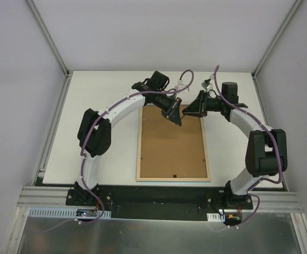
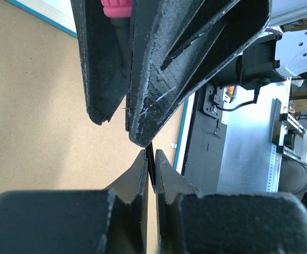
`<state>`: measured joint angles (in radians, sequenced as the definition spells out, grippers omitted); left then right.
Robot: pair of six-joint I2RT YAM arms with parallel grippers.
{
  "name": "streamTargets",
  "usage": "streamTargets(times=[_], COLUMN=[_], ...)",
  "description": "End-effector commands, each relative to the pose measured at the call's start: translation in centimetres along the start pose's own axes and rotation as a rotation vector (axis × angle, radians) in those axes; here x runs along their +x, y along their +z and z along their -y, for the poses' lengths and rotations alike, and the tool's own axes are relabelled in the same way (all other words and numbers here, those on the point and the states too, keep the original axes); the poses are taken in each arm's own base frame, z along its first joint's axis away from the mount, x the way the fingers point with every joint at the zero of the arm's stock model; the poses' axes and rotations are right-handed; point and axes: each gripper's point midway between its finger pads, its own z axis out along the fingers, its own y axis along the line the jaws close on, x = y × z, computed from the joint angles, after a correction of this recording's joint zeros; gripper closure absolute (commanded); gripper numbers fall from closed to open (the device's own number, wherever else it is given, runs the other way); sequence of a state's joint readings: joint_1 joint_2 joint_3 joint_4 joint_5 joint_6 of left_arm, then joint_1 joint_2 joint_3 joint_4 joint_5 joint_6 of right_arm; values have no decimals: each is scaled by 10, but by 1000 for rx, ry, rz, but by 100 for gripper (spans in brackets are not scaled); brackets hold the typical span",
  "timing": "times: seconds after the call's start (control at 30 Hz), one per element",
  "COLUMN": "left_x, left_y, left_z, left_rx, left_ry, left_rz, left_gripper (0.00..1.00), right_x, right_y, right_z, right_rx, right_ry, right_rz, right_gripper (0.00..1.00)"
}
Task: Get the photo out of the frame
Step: Adjust the screwdriver.
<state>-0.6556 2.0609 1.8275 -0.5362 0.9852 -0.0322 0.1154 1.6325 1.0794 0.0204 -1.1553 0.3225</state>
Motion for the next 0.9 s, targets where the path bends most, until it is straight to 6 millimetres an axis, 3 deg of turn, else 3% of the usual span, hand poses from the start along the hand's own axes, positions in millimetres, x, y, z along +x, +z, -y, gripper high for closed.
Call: streamTargets(times=[0.0,0.1,0.3,0.47,0.5,0.57,0.63,0.73,0.8,0.87], left_x=[-6,-5,-2,-4,-4,-5,-5,-5,-3,2], left_y=[-4,-2,2,1,-1,-8,-19,-46,-64,-82], left_z=[37,36,36,32,32,32,29,22,10,-17], left_rx=[78,80,83,55,50,40,20,-39,-91,-206], left_ry=[133,134,133,126,122,113,105,104,90,55], left_rz=[13,6,-6,-6,-6,0,12,50,74,90], left_gripper=[100,100,100,98,85,50,25,7,2,1], right_x=[-10,-9,-5,-4,-3,-6,-9,-15,-19,-28], right_y=[3,3,5,4,1,-8,-19,-38,-50,-64], right_z=[-22,-22,-24,-21,-16,-12,-8,-6,-2,6], right_rx=[-66,-72,-86,-52,-9,79,164,278,370,481], right_ry=[-61,-60,-64,-124,-133,-215,-262,-374,-469,-567], right_rz=[-11,-17,-35,-21,-12,15,47,101,137,195], right_gripper=[66,71,99,99,99,99,99,99,99,99])
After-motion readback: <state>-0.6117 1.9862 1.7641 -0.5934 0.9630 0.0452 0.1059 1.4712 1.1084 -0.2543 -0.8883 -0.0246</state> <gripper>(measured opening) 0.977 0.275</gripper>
